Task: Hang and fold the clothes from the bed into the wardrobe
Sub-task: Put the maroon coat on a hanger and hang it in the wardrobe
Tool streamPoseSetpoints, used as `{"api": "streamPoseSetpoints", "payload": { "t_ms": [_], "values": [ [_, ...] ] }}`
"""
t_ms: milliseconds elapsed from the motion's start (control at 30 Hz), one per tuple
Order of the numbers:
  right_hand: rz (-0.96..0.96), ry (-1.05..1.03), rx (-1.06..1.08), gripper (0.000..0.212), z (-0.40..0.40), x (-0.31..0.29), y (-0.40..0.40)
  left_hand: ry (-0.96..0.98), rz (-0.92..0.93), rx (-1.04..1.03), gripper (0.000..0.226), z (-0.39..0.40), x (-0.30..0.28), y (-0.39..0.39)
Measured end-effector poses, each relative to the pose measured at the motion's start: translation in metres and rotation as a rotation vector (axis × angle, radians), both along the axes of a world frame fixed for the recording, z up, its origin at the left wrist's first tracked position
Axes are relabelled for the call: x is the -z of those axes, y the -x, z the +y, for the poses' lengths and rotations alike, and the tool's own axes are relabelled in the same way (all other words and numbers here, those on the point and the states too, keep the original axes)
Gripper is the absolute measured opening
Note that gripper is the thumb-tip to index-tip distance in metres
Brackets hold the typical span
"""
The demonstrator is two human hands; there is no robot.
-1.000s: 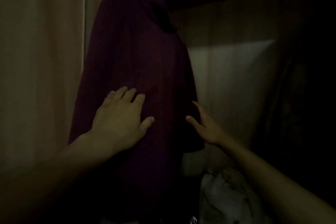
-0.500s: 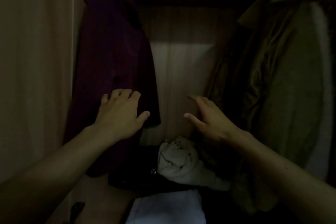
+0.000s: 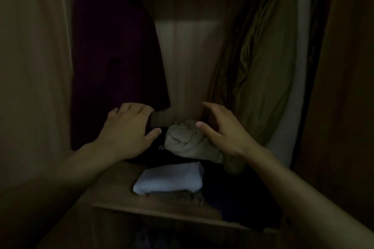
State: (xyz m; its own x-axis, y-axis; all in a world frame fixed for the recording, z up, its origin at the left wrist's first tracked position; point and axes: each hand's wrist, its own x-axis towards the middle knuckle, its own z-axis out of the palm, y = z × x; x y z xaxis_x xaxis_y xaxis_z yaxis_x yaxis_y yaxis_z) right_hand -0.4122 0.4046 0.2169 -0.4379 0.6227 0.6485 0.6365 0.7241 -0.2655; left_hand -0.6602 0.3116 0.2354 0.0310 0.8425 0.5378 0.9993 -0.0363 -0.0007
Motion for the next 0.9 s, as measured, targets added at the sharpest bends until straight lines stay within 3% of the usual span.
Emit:
{"api": "streamPoseSetpoints", "payload": {
  "t_ms": [267,467,600,667,900],
  "values": [
    [0.021,0.038,0.036,0.070,-0.069,0.012,-0.030,0.017,-0.083,0.124,0.066,-0.028,0.016,-0.019],
    [-0.028,0.071,0.236,0.069,-0.128,0.016,-0.042,0.003,-0.146,0.363,0.053,-0.039,0.038,-0.031],
    [-0.074,0.088,0.414,0.068,-0.172,0.035,-0.043,0.000,-0.111,0.491,0.068,-0.044,0.060,-0.026],
    [-0.090,0.120,0.524,0.064,-0.194,0.049,-0.043,-0.002,-0.160,0.559,0.065,-0.044,0.073,-0.026],
    [-0.130,0.249,0.824,0.070,-0.288,0.090,-0.053,0.170,-0.272,0.804,0.059,-0.071,0.128,-0.067]
  ]
}}
